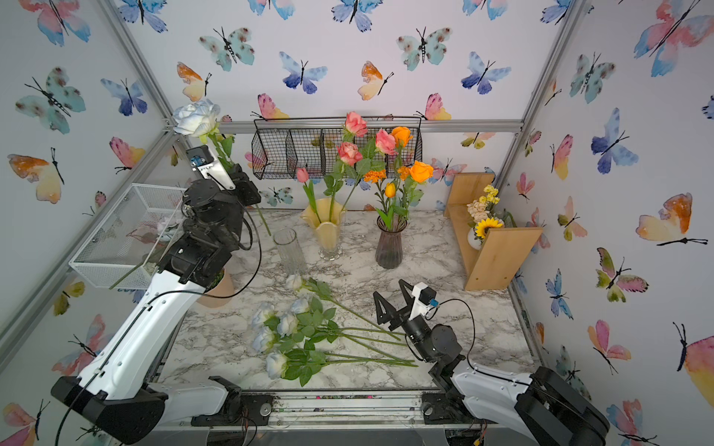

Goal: Arrange the flowers in different vases according to their colors
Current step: Insert the flower into the vase.

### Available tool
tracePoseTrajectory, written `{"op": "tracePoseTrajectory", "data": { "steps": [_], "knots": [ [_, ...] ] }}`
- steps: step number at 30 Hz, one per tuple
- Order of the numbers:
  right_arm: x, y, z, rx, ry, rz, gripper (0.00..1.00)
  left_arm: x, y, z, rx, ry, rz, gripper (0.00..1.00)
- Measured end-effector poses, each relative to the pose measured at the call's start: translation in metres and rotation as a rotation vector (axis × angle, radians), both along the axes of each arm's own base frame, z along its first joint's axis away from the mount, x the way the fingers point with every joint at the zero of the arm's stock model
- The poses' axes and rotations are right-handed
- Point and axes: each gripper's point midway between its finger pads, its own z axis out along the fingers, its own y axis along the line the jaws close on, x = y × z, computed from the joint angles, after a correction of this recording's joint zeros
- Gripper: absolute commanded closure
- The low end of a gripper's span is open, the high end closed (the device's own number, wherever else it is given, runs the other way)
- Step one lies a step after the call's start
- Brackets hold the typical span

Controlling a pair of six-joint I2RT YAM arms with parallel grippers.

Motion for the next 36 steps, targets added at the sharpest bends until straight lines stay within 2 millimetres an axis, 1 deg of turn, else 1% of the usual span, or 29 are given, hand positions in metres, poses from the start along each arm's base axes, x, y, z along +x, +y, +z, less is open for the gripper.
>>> {"op": "tracePoseTrajectory", "data": {
  "steps": [4,6,15,19,26,29,31,33,34,35,36],
  "knots": [
    [0.001,0.001,-0.008,-0.01,0.008,0.001,0.02,0.02,-0.001,-0.004,-0.002,-0.005,0.0,1.0],
    [0.001,0.001,-0.009,-0.008,0.006,0.001,0.02,0.026,-0.003,-0.007,-0.002,-0.002,-0.007,1.0],
    [-0.001,0.0,-0.01,-0.002,0.001,0.001,0.01,0.031,-0.01,-0.019,-0.044,-0.005,-0.048,1.0],
    [0.0,0.0,-0.012,-0.009,0.008,0.001,0.02,0.032,-0.012,-0.035,-0.055,0.023,-0.058,1.0],
    [0.0,0.001,-0.015,-0.016,0.014,0.001,0.02,0.033,-0.013,-0.072,-0.066,0.095,-0.061,1.0],
    [0.001,0.001,-0.018,-0.024,0.023,0.001,0.02,0.033,-0.013,-0.082,-0.067,0.126,-0.063,1.0],
    [0.001,0.001,-0.019,-0.027,0.026,0.001,0.02,0.033,-0.014,-0.089,-0.071,0.154,-0.065,0.82],
    [0.001,0.001,-0.019,-0.028,0.029,0.001,0.01,0.032,-0.015,-0.097,-0.072,0.187,-0.067,0.7],
    [0.001,0.002,-0.02,-0.028,0.031,0.002,0.02,0.032,-0.015,-0.101,-0.071,0.205,-0.07,0.61],
    [0.001,0.002,-0.021,-0.03,0.034,0.002,0.02,0.033,-0.016,-0.104,-0.071,0.221,-0.074,0.55],
    [0.002,0.002,-0.022,-0.032,0.039,0.002,0.02,0.034,-0.018,-0.107,-0.078,0.238,-0.079,0.53]
  ]
}}
